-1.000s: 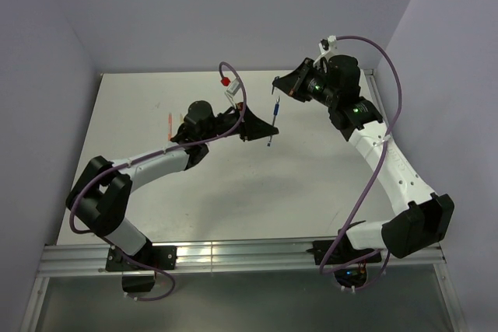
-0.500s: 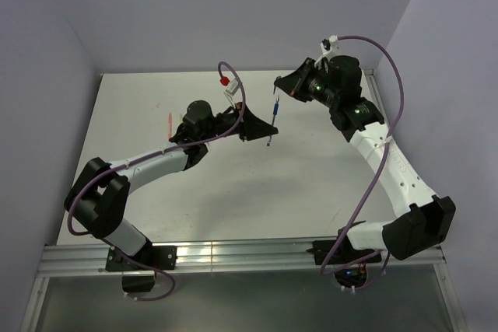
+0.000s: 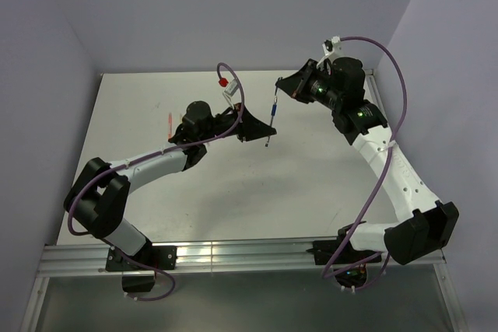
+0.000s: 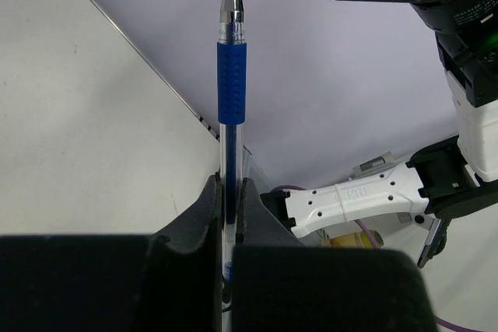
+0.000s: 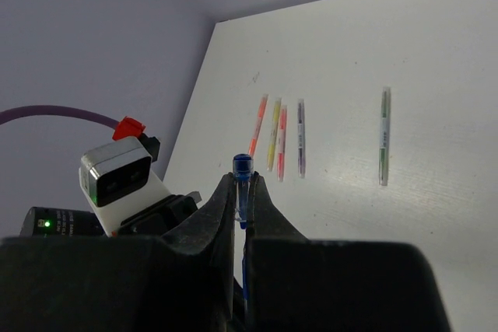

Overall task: Insert the pens into the pen caps
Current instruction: Insert the pen cap onto the pen.

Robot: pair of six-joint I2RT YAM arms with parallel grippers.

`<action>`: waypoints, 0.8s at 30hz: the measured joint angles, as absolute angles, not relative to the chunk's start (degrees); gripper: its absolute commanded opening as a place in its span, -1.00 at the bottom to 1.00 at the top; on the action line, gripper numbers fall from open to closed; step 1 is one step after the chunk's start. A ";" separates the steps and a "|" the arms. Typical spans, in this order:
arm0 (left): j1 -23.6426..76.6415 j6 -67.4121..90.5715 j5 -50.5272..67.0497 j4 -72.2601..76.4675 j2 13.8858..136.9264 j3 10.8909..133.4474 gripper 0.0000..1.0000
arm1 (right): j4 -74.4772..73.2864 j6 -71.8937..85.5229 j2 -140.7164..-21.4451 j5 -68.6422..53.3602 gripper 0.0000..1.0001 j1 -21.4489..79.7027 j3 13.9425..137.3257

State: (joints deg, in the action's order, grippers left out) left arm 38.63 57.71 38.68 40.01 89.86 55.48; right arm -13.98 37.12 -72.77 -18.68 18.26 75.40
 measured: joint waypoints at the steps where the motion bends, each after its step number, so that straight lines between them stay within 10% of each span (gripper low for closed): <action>1: 38.61 57.69 38.68 39.99 89.84 55.48 -0.99 | -14.17 37.01 -72.79 -18.68 -1.00 18.26 75.40; 24: 38.37 56.58 38.65 39.59 89.36 55.48 -0.99 | -14.68 36.10 -72.95 -18.44 -1.00 19.81 75.40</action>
